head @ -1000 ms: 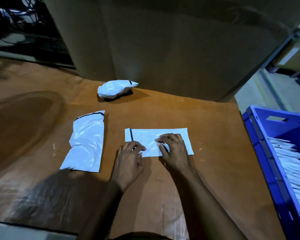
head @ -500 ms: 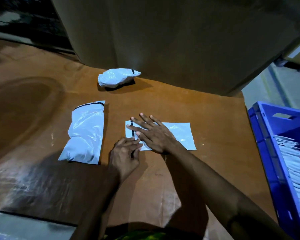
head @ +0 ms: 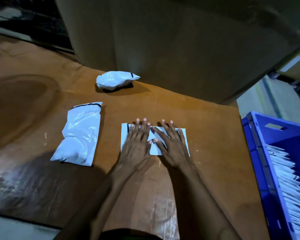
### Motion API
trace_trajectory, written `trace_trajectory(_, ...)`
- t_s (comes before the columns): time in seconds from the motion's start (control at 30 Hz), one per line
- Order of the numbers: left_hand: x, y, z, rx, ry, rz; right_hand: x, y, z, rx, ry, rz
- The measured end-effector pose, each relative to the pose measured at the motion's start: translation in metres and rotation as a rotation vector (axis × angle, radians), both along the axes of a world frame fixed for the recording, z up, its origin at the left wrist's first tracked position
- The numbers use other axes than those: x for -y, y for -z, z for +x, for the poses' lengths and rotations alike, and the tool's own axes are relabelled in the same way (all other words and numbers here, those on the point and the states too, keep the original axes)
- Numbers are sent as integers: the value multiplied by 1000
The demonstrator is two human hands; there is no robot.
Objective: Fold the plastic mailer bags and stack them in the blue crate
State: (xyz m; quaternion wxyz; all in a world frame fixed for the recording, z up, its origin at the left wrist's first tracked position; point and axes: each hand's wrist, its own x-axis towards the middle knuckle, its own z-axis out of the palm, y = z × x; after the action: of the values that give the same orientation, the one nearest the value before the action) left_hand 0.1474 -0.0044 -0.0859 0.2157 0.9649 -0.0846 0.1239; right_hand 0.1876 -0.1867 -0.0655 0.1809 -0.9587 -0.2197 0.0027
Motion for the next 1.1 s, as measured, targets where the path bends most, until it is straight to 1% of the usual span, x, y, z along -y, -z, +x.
trace_trajectory(0.07, 2, 9, 5, -59, 2, 121, 0, 6, -6, 23, 13, -101)
trace_trajectory(0.17, 1, 13, 8, -113, -5, 193, -1, 11, -6, 74, 34, -153)
trace_trajectory(0.33, -12, 13, 8, -122, -4, 191, 6, 10, -4, 85, 68, -162)
trace_trajectory(0.43, -25, 10, 7, -124, -11, 137, 21, 7, -1, 28, 74, -165)
trace_trajectory(0.5, -33, 11, 5, -140, -30, 102, 33, 2, 0, -22, 64, -73)
trace_trajectory(0.57, -40, 11, 2, -133, -56, 32, 43, -9, -4, -87, 73, 158)
trace_trajectory(0.6, -43, 9, 0, -110, -66, -17, 48, -13, -8, -77, 76, 254)
trace_trajectory(0.63, -45, 8, -2, -71, -72, -61, 52, -16, -11, -22, 68, 303)
trace_trajectory(0.67, -45, 6, -4, -26, -69, -92, 55, -17, -14, 58, 48, 312)
trace_trajectory(0.73, -41, 5, -10, 28, -22, -135, 58, -12, -19, 197, 6, 284)
trace_trajectory(0.87, -26, 1, -20, 6, 81, -129, 47, -1, -34, 352, -41, 261)
trace_trajectory(0.93, -22, -2, -22, 23, 105, -97, 43, -2, -39, 352, -34, 209)
trace_trajectory(1.1, -18, -8, -17, 63, 133, -17, 44, -12, -38, 254, -19, 64)
